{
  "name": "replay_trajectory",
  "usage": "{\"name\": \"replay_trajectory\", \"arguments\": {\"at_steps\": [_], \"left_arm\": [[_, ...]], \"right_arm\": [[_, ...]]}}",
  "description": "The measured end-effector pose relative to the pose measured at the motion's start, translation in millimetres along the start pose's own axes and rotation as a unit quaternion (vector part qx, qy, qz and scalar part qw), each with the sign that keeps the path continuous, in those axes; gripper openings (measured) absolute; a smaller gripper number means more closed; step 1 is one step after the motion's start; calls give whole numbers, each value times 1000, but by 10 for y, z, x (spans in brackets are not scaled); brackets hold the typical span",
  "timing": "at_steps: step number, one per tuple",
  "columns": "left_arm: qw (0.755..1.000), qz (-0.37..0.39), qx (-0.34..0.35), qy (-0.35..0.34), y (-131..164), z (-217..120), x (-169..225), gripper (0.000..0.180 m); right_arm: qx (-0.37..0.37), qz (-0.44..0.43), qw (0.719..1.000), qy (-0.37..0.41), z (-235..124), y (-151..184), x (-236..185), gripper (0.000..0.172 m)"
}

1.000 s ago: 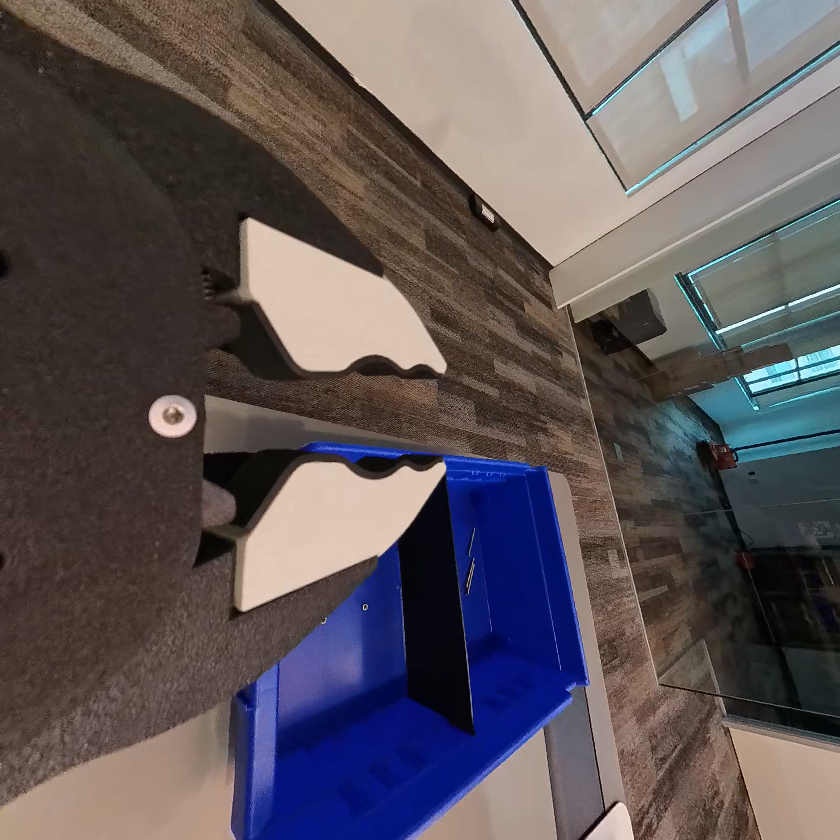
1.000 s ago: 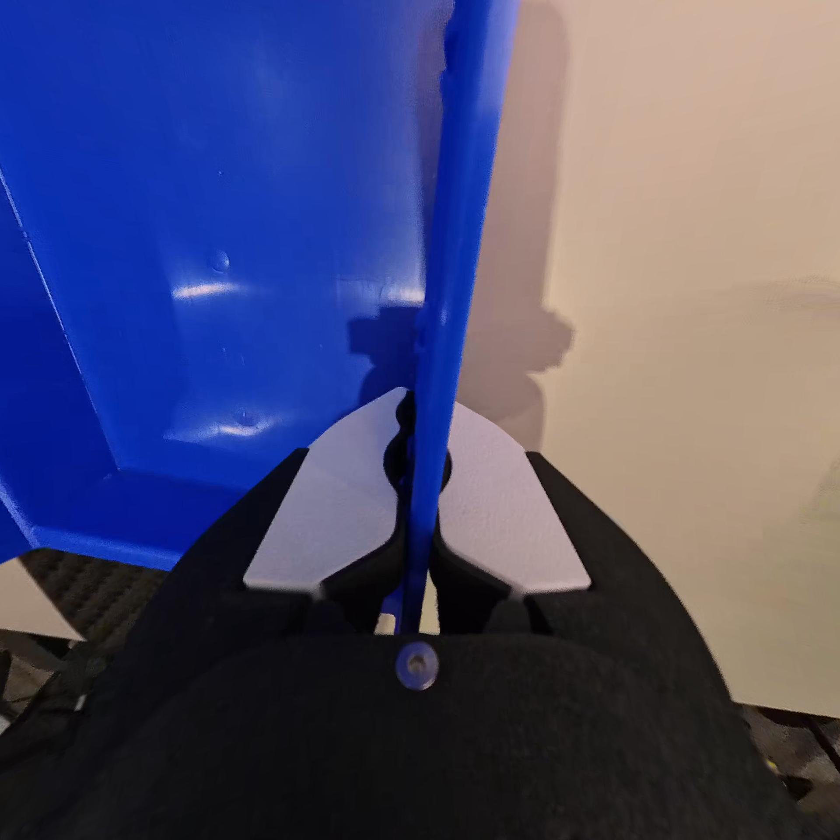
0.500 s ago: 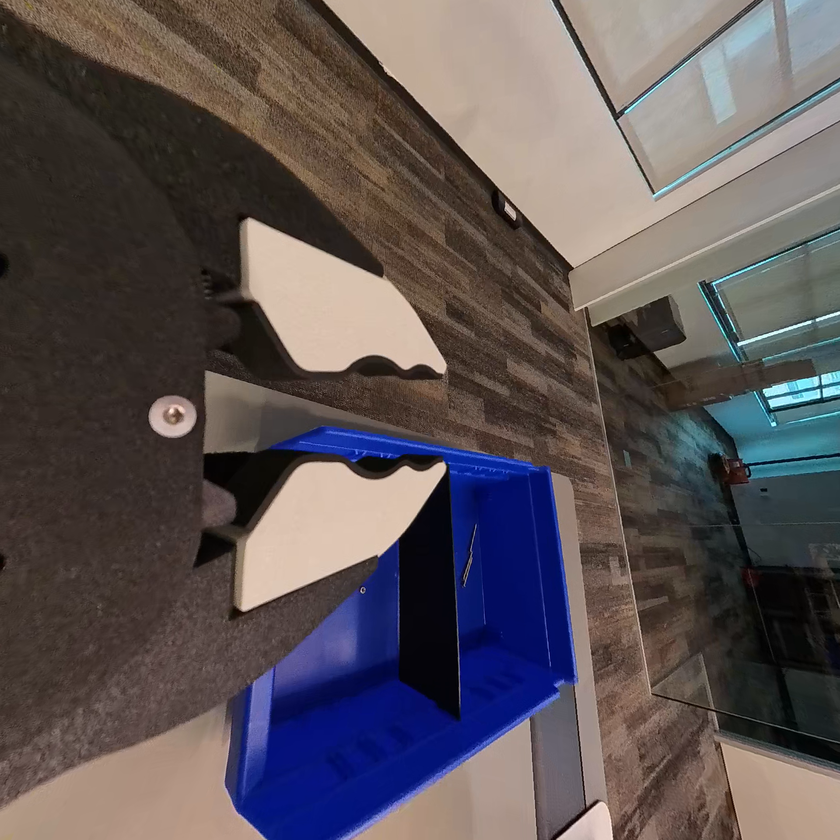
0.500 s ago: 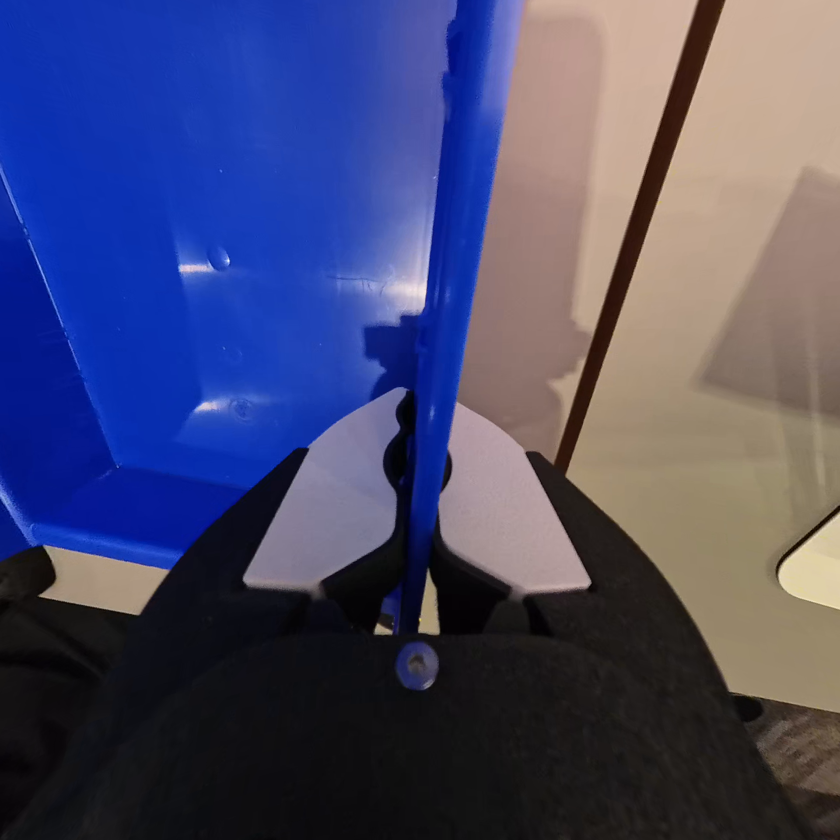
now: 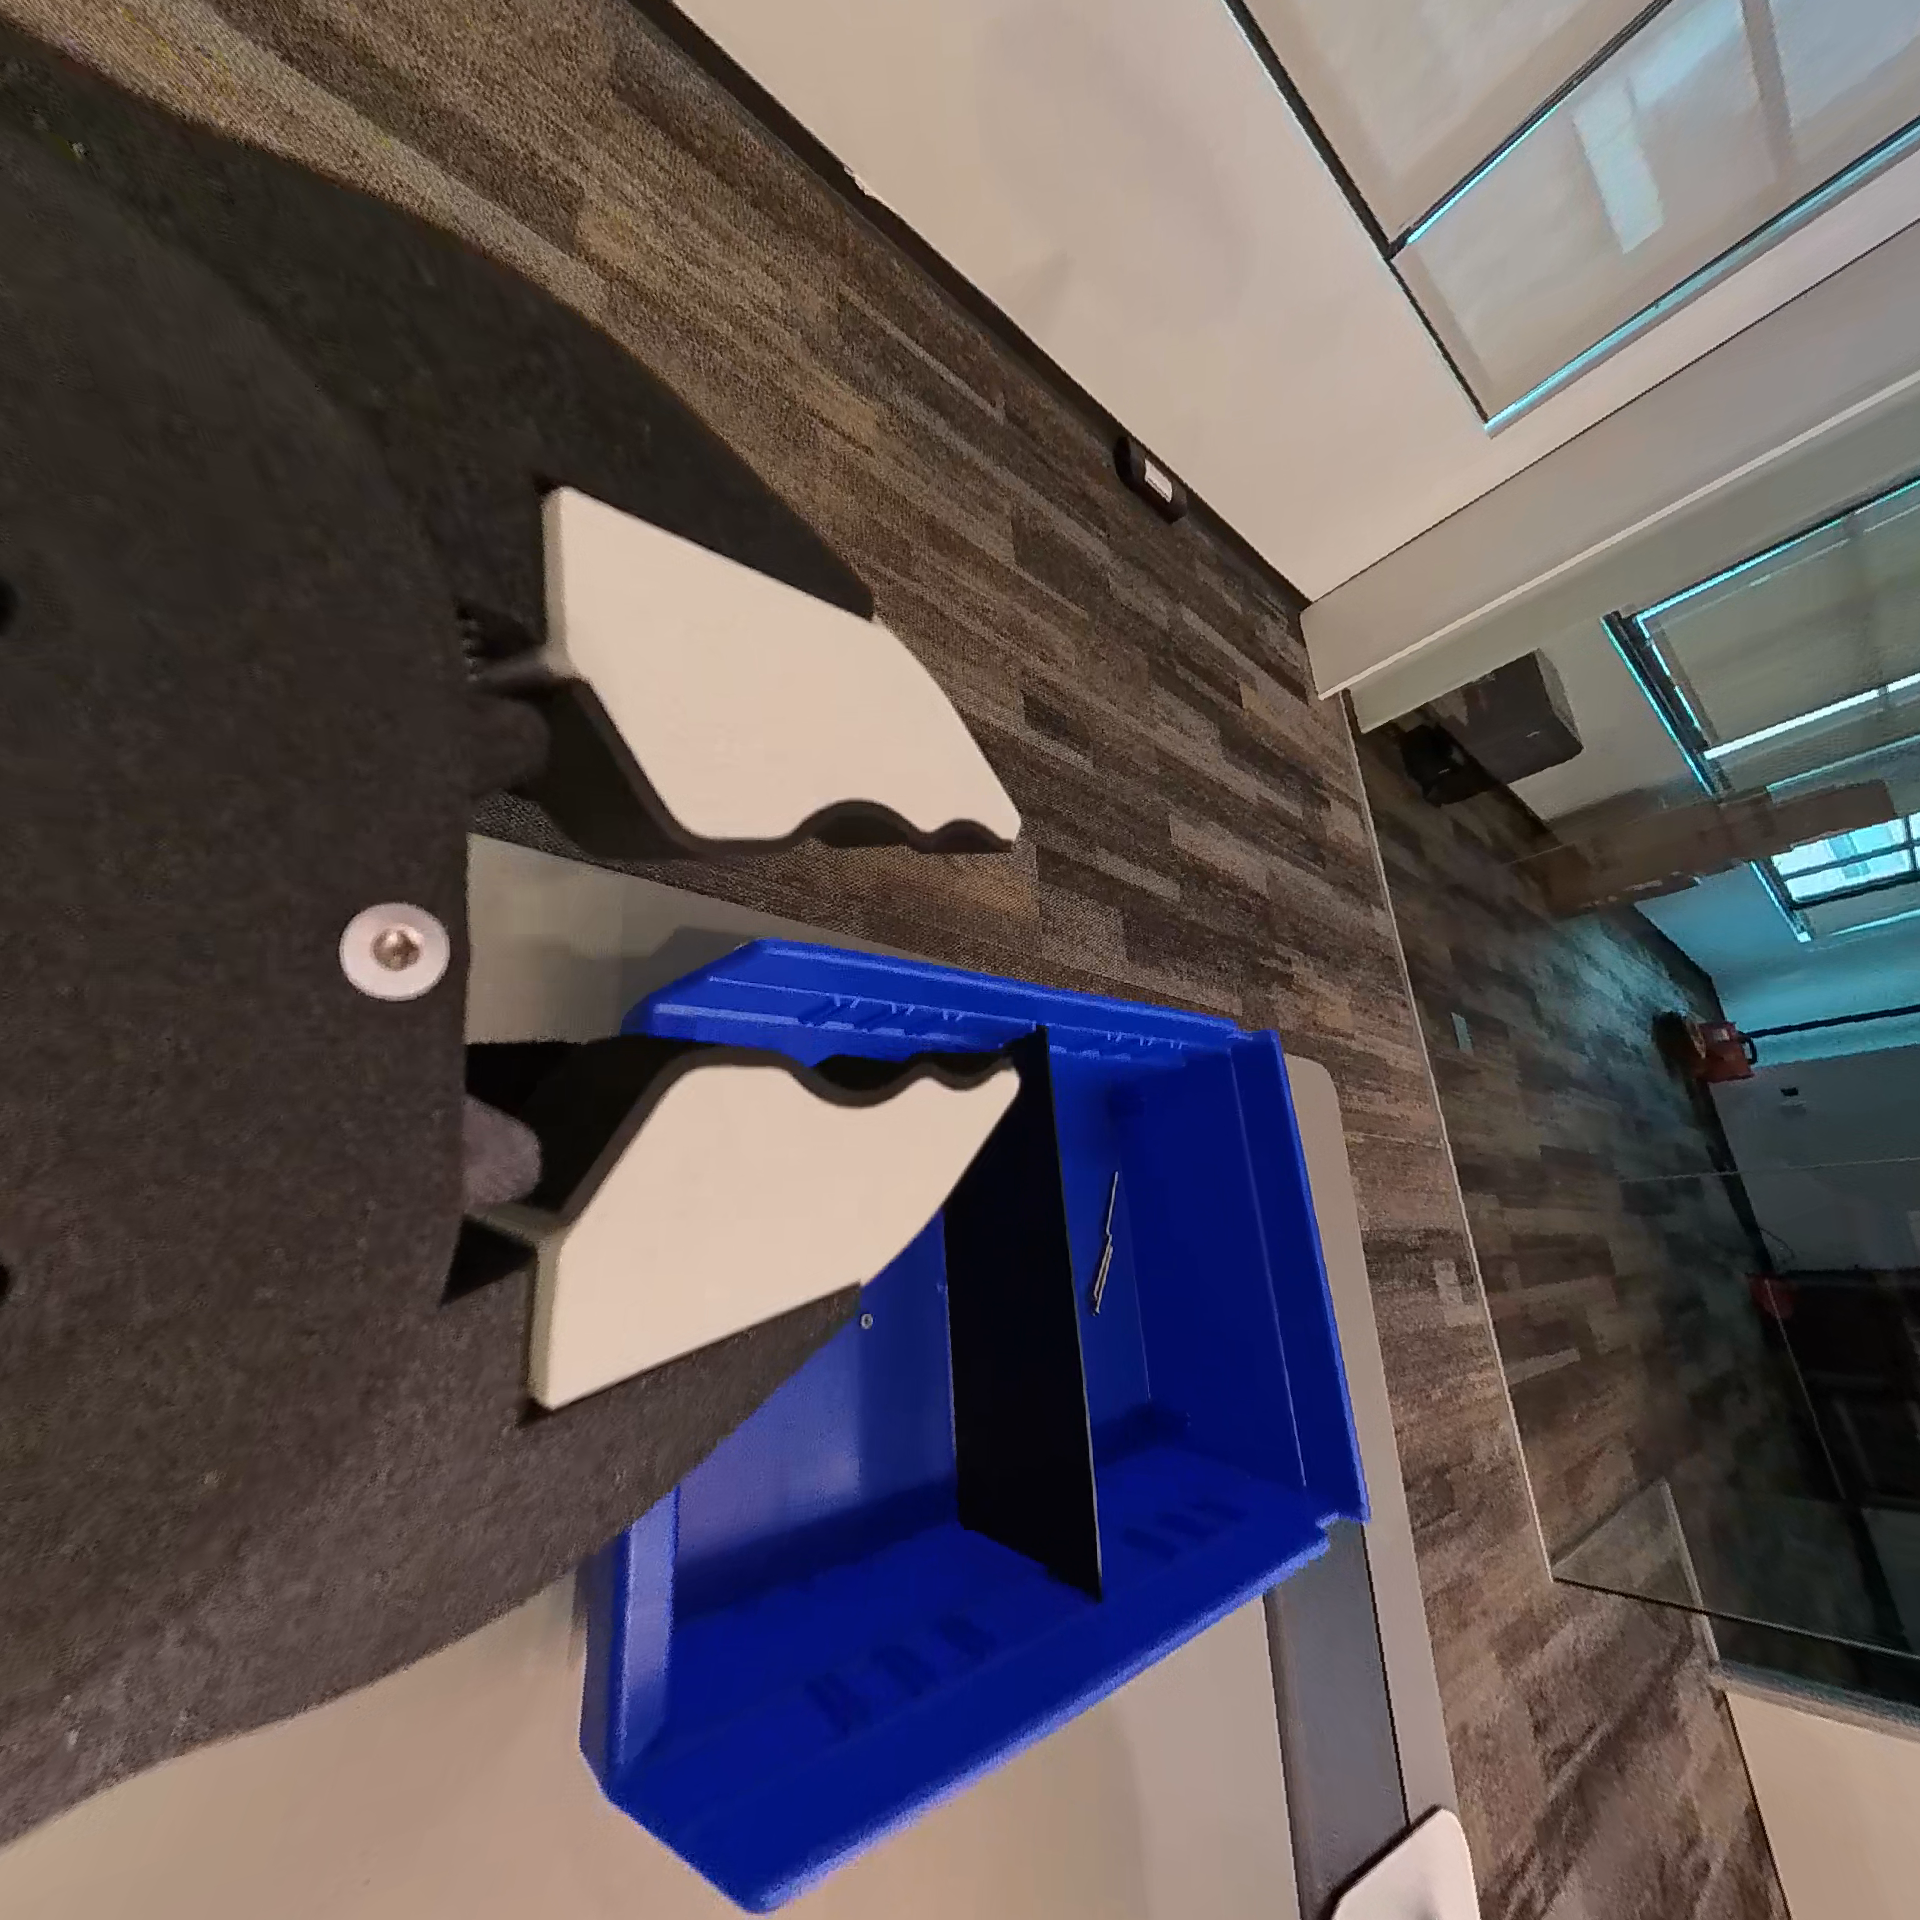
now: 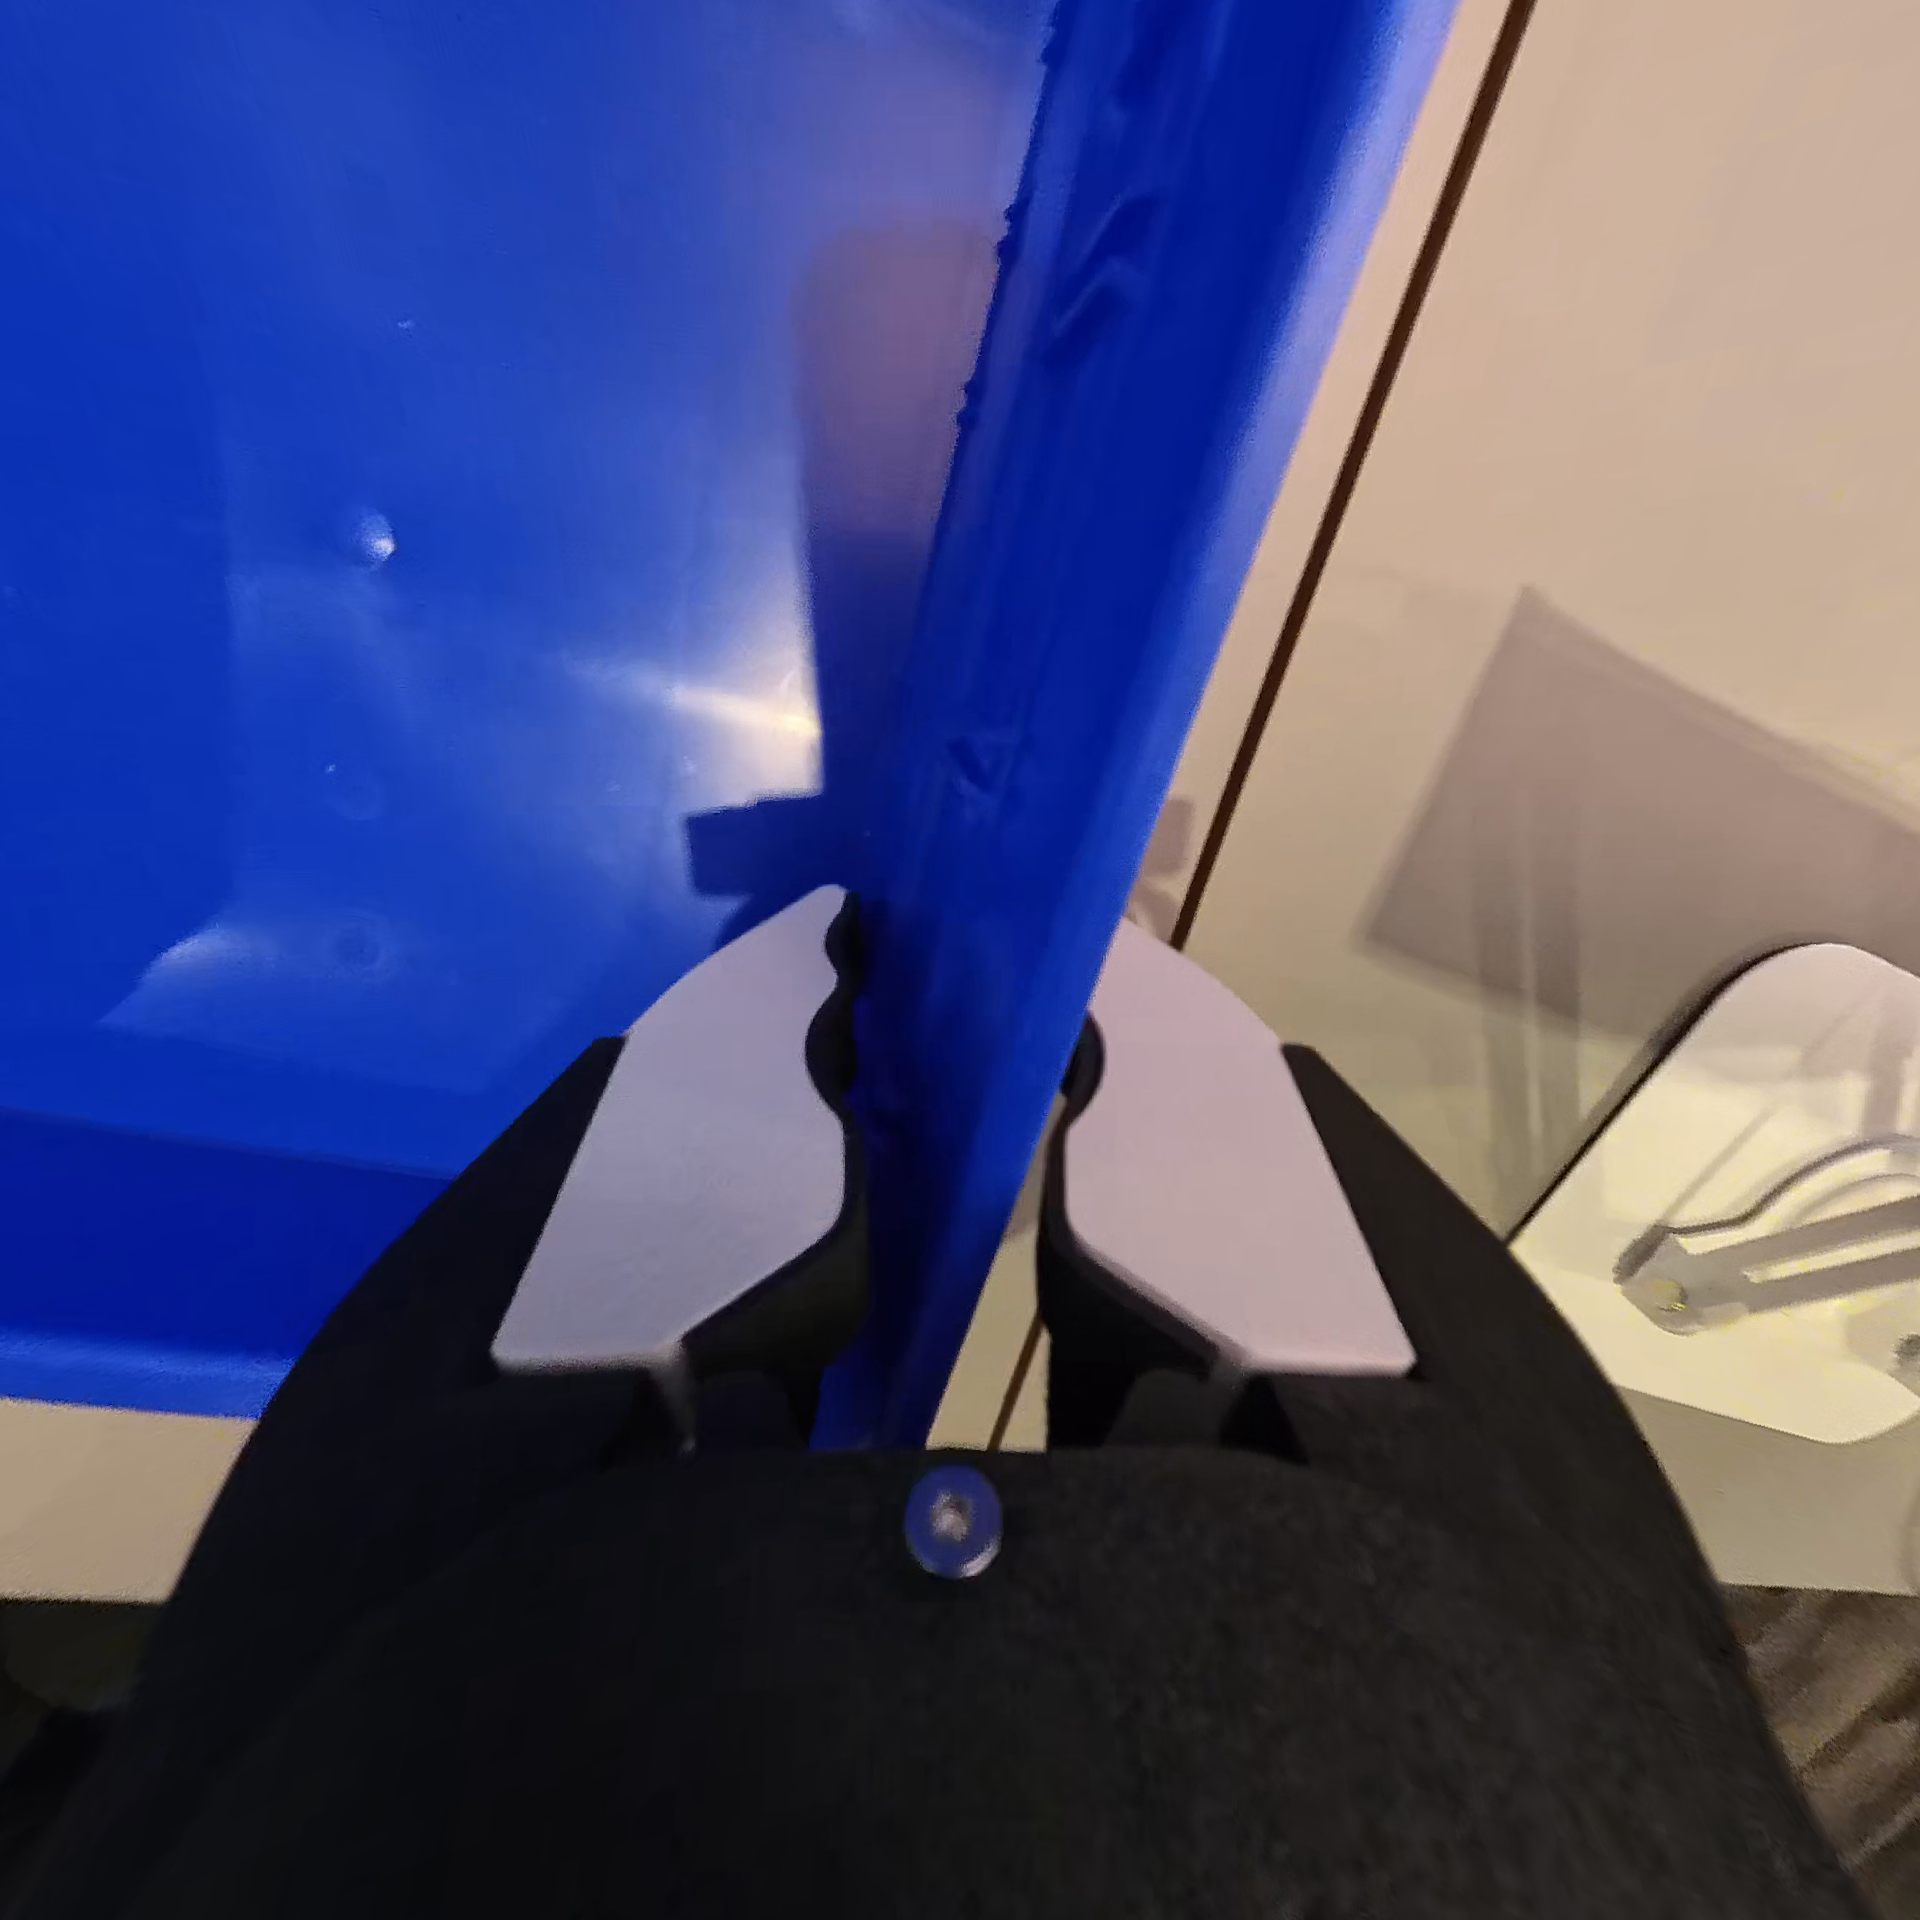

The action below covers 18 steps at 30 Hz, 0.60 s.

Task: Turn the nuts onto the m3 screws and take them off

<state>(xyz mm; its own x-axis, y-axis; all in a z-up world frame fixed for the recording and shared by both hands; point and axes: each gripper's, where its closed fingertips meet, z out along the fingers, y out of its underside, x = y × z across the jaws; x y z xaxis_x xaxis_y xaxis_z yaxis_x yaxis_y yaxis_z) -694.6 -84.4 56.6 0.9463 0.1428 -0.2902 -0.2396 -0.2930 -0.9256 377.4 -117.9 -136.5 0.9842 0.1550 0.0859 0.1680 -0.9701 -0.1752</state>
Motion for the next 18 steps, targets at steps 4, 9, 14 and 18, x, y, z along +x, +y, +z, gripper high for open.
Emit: {"name": "replay_trajectory", "arguments": {"at_steps": [4, 9, 14, 18], "left_arm": [[1000, 14, -14, 2, 69, -9, 6, 42], [999, 13, -37, 5, 255, -14, -50, 47], [998, -13, -52, 18, 239, -73, -200, 50], [998, -36, -29, 50, -264, -195, -190, 51]], "right_arm": [[35, 6, 999, 28, -43, -45, 74, 48], [105, 29, 993, 41, -217, -118, 132, 65], [151, 29, 985, 76, -600, -150, 206, 75], [188, 30, 976, 103, -1088, -290, 165, 75]]}}
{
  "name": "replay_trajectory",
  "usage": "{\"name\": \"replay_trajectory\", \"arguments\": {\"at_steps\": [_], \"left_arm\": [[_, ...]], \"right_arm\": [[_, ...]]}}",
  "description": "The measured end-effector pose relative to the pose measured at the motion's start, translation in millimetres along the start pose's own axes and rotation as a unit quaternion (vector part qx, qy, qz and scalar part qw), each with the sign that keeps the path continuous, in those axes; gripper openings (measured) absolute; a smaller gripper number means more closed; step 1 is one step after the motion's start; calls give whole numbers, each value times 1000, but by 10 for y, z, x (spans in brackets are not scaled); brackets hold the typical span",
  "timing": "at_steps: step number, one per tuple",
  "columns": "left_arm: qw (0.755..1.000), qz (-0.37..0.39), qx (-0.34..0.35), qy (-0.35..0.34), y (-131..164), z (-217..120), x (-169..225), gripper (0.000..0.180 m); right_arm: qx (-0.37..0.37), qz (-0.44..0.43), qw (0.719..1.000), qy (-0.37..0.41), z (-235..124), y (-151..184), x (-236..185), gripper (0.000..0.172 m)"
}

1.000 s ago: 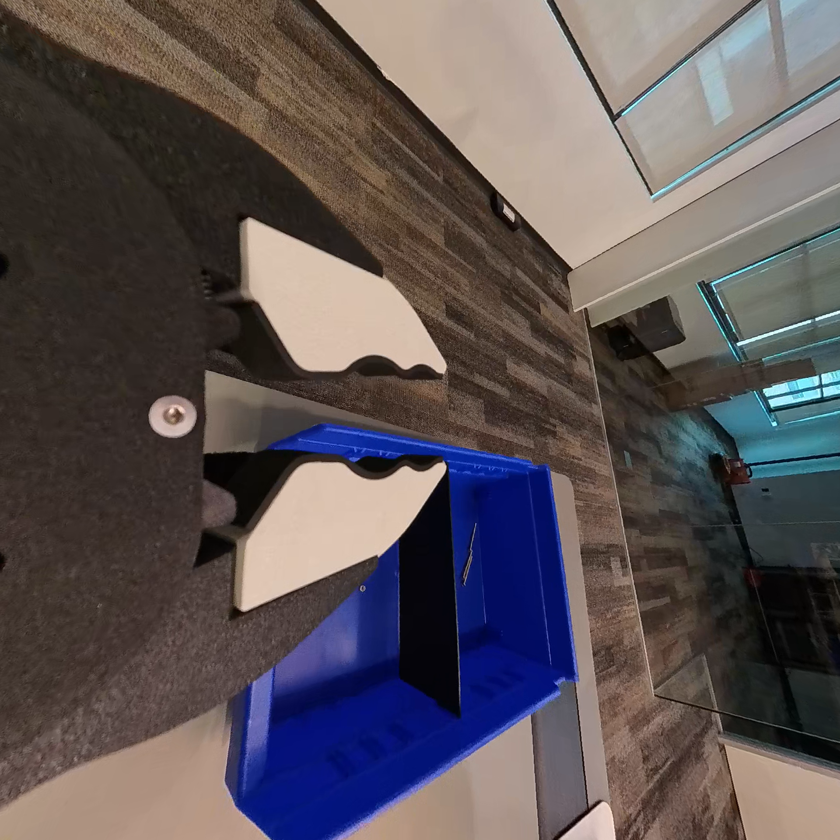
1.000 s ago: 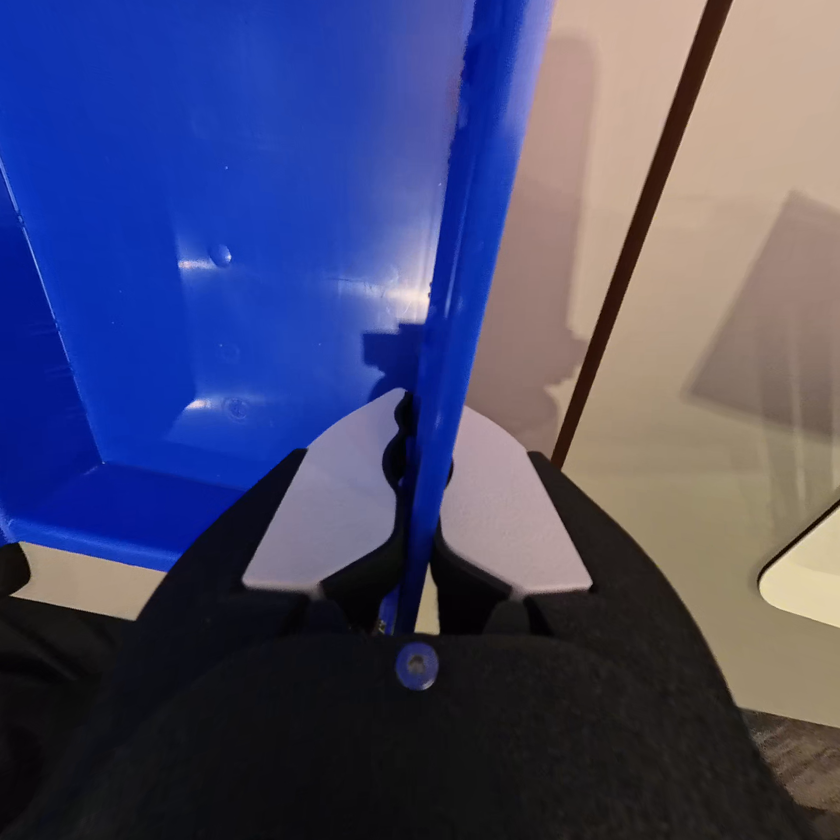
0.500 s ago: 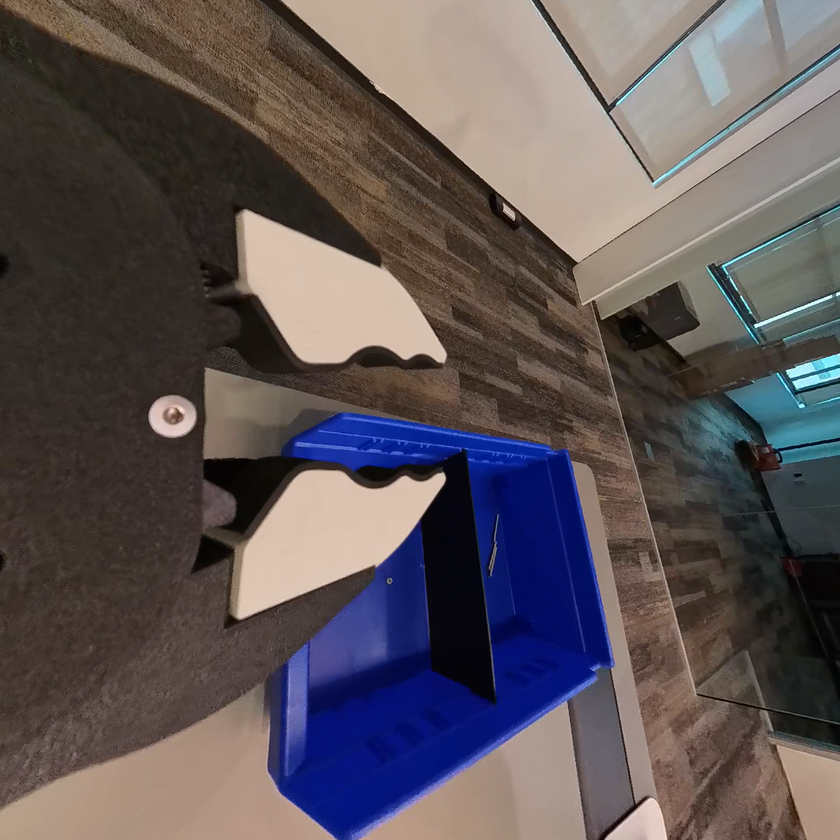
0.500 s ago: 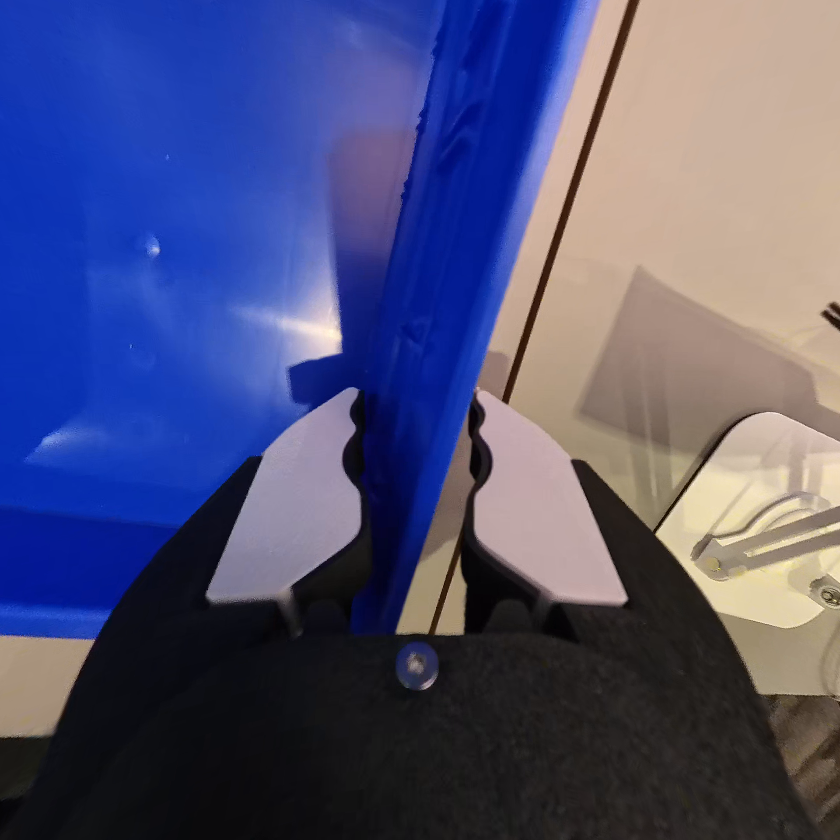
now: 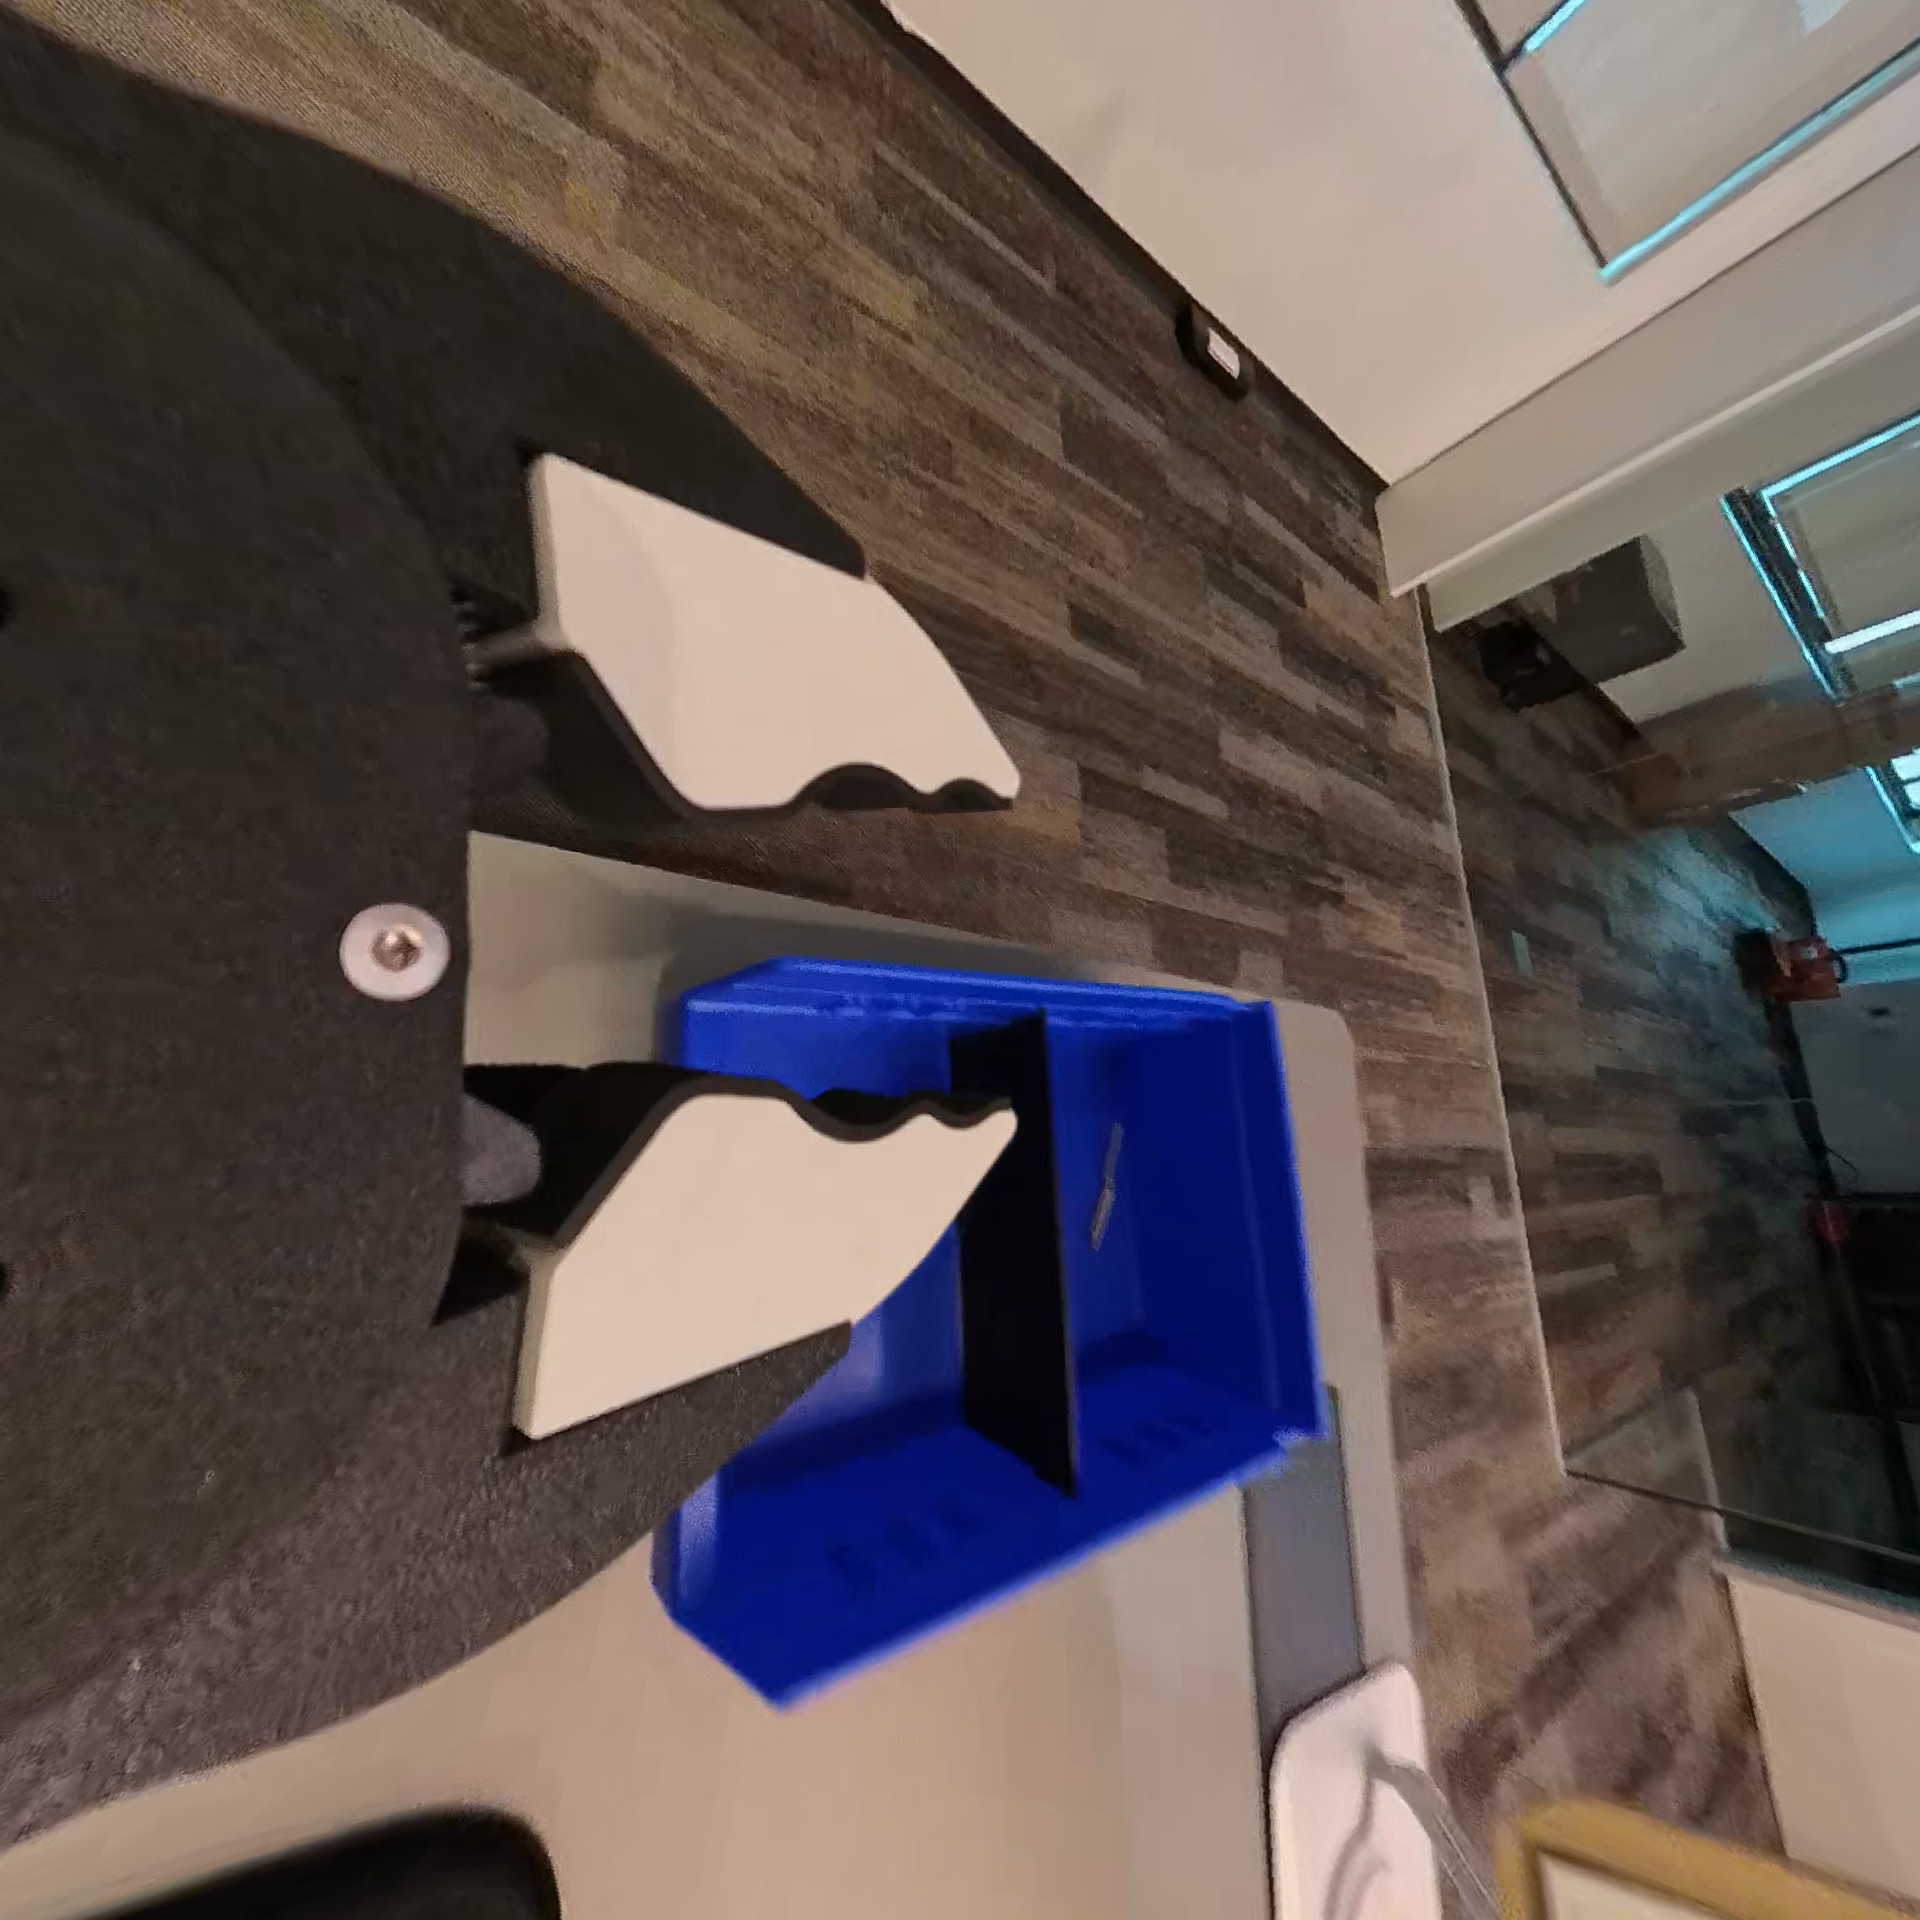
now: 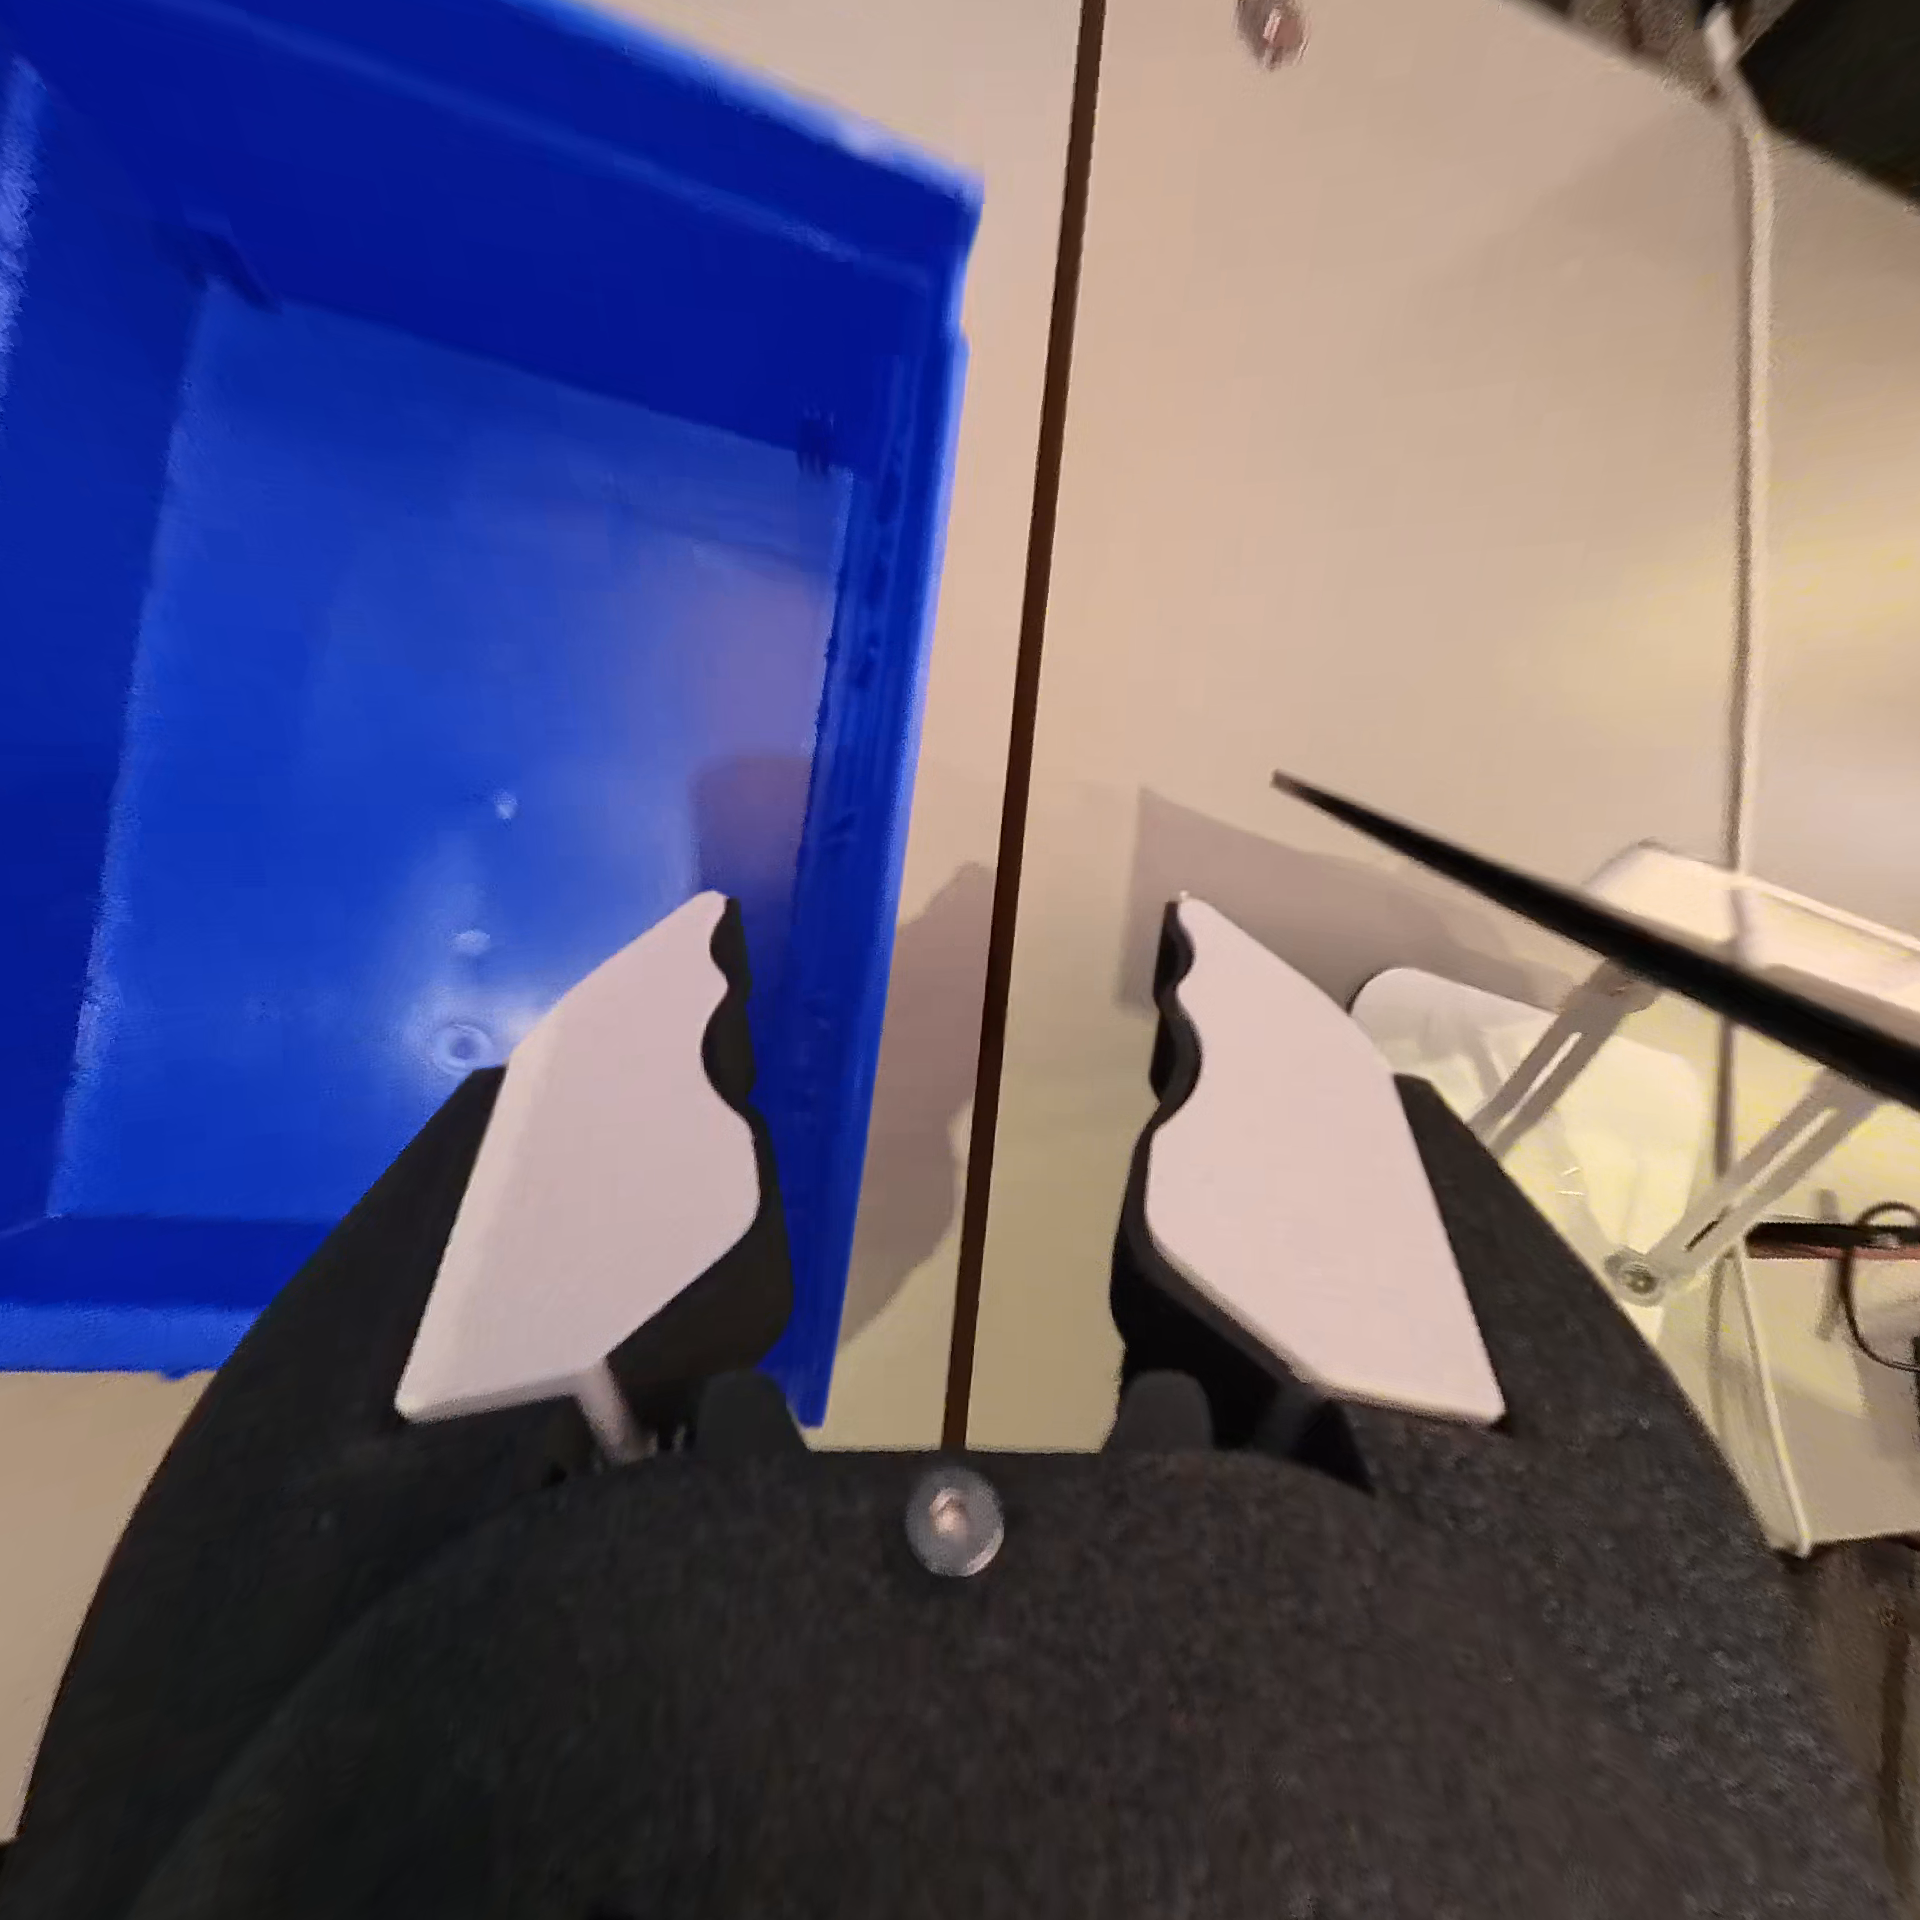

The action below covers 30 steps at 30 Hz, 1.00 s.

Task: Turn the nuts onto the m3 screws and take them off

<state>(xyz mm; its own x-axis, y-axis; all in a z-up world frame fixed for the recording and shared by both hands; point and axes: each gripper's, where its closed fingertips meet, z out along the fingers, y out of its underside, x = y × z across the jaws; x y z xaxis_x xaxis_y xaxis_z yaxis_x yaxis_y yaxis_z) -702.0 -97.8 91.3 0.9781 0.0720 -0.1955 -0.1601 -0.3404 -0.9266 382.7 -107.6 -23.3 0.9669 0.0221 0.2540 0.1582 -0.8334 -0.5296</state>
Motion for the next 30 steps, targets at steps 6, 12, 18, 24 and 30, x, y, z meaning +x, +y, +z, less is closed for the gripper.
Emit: {"name": "replay_trajectory", "arguments": {"at_steps": [6, 12, 18, 24, 30], "left_arm": [[996, -32, 5, 87, -886, -138, 561, 62], [993, -21, 35, 115, -1524, -107, 1322, 85], [986, -20, 39, 162, -1517, 84, 2285, 103], [981, 5, 24, 190, -934, 384, 3212, 120], [979, -26, 0, 202, -371, 640, 3876, 119]], "right_arm": [[107, 23, 994, -18, -710, -832, -352, 76], [209, 38, 974, -73, -1332, -1679, -1154, 85], [282, 17, 954, -99, -1662, -2230, -2166, 93], [306, 2, 937, -169, -1473, -2273, -3412, 109], [273, -31, 954, -118, -921, -2047, -4028, 125]]}}
